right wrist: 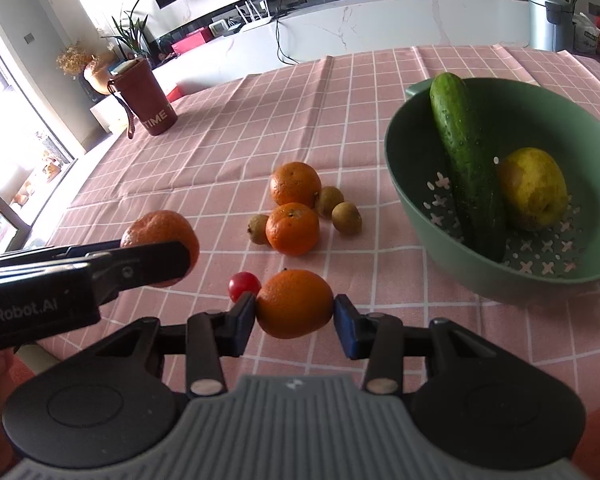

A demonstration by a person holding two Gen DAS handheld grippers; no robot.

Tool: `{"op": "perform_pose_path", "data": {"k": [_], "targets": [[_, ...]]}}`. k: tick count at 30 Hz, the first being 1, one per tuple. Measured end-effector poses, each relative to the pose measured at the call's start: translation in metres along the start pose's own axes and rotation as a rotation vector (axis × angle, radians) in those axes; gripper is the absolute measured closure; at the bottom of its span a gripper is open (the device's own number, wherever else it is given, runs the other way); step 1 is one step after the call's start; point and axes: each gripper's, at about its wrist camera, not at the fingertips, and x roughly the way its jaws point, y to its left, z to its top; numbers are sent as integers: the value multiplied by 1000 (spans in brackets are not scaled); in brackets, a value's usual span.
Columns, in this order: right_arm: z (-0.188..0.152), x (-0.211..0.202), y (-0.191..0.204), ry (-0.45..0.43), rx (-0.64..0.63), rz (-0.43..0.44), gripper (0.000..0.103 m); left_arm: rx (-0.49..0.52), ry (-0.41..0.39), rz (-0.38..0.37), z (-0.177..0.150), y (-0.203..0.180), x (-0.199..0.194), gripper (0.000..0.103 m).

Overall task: Organize fruits
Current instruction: 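Carry both oranges into the colander while both tools open to release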

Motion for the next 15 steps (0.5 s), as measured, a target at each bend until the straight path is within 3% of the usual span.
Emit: {"op": "perform_pose_path", "data": {"k": [9,15], "targets": [[28,-81,-47,-86,-28,-28,64,37,23,-130,31,-46,6,54],[62,-105,-85,-50,-90,-85,63,105,82,-215,50,-86,33,54]]}}
